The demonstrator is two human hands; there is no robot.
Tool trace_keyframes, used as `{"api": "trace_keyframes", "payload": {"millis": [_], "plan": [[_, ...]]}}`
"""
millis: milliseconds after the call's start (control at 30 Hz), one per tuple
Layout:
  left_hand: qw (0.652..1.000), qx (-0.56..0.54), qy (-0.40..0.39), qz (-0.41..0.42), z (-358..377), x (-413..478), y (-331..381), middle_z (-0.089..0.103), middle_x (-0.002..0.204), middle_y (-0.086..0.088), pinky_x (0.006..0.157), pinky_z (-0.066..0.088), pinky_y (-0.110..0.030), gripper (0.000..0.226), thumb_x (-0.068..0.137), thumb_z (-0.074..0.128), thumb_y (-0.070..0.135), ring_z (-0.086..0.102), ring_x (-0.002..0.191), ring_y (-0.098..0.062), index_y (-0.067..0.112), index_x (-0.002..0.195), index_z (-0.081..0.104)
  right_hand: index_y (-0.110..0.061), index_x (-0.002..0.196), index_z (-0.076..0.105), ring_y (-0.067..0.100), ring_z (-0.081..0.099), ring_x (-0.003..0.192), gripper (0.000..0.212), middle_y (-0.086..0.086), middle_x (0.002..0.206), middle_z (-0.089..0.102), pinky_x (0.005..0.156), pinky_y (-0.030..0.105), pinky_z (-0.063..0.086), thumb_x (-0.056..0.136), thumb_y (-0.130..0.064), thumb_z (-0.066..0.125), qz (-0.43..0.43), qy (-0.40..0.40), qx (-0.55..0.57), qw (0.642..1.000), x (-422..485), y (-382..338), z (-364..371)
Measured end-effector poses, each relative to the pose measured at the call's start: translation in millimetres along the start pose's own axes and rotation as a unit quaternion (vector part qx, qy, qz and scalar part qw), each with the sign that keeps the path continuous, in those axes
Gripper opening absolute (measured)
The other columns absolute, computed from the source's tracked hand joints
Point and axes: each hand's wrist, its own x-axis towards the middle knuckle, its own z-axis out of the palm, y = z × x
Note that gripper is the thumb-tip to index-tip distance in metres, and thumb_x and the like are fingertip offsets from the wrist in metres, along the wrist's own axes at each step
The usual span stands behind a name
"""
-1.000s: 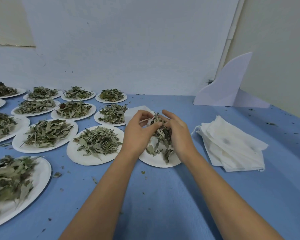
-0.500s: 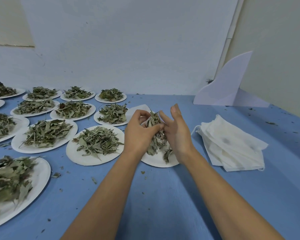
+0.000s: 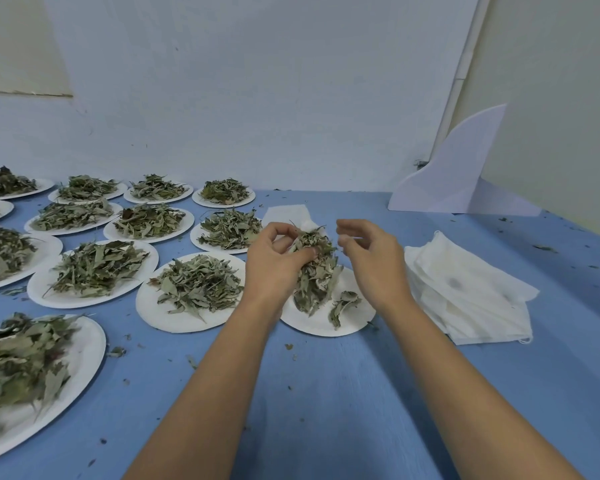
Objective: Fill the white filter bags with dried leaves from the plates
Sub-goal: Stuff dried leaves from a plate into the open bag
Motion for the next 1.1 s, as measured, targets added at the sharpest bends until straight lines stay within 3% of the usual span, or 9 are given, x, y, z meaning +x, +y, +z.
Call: {"api": "trace_keyframes", "payload": {"millis": [100, 200, 333, 433, 633, 767, 867, 967, 1100], "plan": [[0.999, -0.001, -0.028, -0.018, -1, 0, -2, 0.073, 0.071, 0.007, 0.058, 0.052, -0.018, 0.033, 0.075, 0.072, -0.007, 0.068, 0.063, -0.010, 0.017, 0.082, 0.051, -0.016, 0.104, 0.072, -0.006, 0.061, 0.082, 0.017, -0.012, 0.090, 0.069, 0.074, 0.003, 0.043, 0.091, -0.015, 0.060, -0.018, -0.017, -0.042, 0.999, 2, 4, 0], [0.998, 0.003, -0.049, -0.025, -3, 1, -3, 0.074, 0.075, 0.003, 0.062, 0.054, -0.021, 0.032, 0.076, 0.071, -0.007, 0.069, 0.067, -0.014, 0.018, 0.083, 0.052, -0.017, 0.093, 0.075, -0.014, 0.059, 0.073, 0.012, -0.019, 0.077, 0.065, 0.067, 0.001, 0.041, 0.089, -0.016, 0.063, -0.021, -0.007, -0.039, 0.999, 4, 6, 1], [0.998, 0.015, -0.051, -0.028, -3, 0, -1, 0.071, 0.065, 0.014, 0.057, 0.049, -0.011, 0.032, 0.076, 0.071, -0.007, 0.068, 0.065, 0.001, 0.018, 0.082, 0.052, -0.020, 0.085, 0.071, -0.005, 0.059, 0.074, 0.009, -0.015, 0.077, 0.066, 0.066, 0.003, 0.041, 0.089, -0.018, 0.064, -0.012, 0.004, -0.043, 0.999, 5, 7, 1], [0.999, -0.005, 0.000, -0.041, 0, 2, -1, 0.071, 0.065, 0.010, 0.051, 0.049, -0.014, 0.032, 0.075, 0.071, -0.008, 0.068, 0.060, -0.006, 0.017, 0.082, 0.052, -0.020, 0.081, 0.067, -0.006, 0.055, 0.076, 0.009, -0.009, 0.084, 0.066, 0.064, 0.000, 0.037, 0.089, -0.017, 0.063, 0.002, 0.020, -0.031, 0.999, 4, 6, 4], [0.986, 0.008, 0.150, -0.076, 11, 10, -8, 0.069, 0.093, -0.010, 0.072, 0.054, -0.031, 0.032, 0.073, 0.073, -0.005, 0.068, 0.084, -0.022, 0.019, 0.077, 0.053, -0.015, 0.082, 0.063, -0.007, 0.052, 0.072, 0.010, -0.004, 0.088, 0.063, 0.062, 0.000, 0.036, 0.089, -0.009, 0.059, 0.020, -0.018, -0.001, 1.000, 1, 5, 11], [0.969, 0.094, 0.223, -0.057, 22, 14, -8, 0.062, 0.069, -0.003, 0.060, 0.047, -0.025, 0.032, 0.074, 0.070, 0.000, 0.057, 0.062, -0.019, 0.020, 0.066, 0.047, -0.020, 0.075, 0.060, -0.002, 0.052, 0.073, 0.018, -0.007, 0.083, 0.061, 0.061, 0.002, 0.036, 0.088, -0.008, 0.058, 0.026, -0.063, 0.016, 0.998, 0, 8, 8], [0.957, 0.128, 0.257, -0.034, 28, 14, -6, 0.049, 0.059, 0.004, 0.043, 0.031, -0.012, 0.034, 0.075, 0.065, -0.002, 0.043, 0.051, -0.010, 0.020, 0.061, 0.043, -0.021, 0.073, 0.059, 0.006, 0.051, 0.071, 0.021, -0.008, 0.076, 0.057, 0.069, 0.010, 0.041, 0.087, -0.005, 0.058, 0.045, -0.089, 0.047, 0.994, 0, 9, 9], [0.951, 0.151, 0.270, -0.019, 31, 11, -7, 0.047, 0.060, 0.006, 0.044, 0.034, -0.008, 0.034, 0.077, 0.062, -0.003, 0.039, 0.049, -0.005, 0.019, 0.062, 0.041, -0.018, 0.076, 0.059, 0.013, 0.053, 0.077, 0.020, -0.003, 0.080, 0.059, 0.090, 0.039, 0.048, 0.088, -0.002, 0.056, 0.066, -0.103, 0.068, 0.990, -1, 11, 14], [0.955, 0.190, 0.227, 0.013, 30, 5, -4, 0.045, 0.065, 0.008, 0.048, 0.034, -0.007, 0.020, 0.081, 0.061, 0.001, 0.039, 0.052, -0.003, 0.011, 0.074, 0.045, -0.016, 0.084, 0.062, 0.014, 0.059, 0.080, 0.013, -0.001, 0.085, 0.063, 0.094, 0.045, 0.049, 0.091, -0.007, 0.056, 0.073, -0.078, 0.094, 0.990, -2, 13, 18]]}}
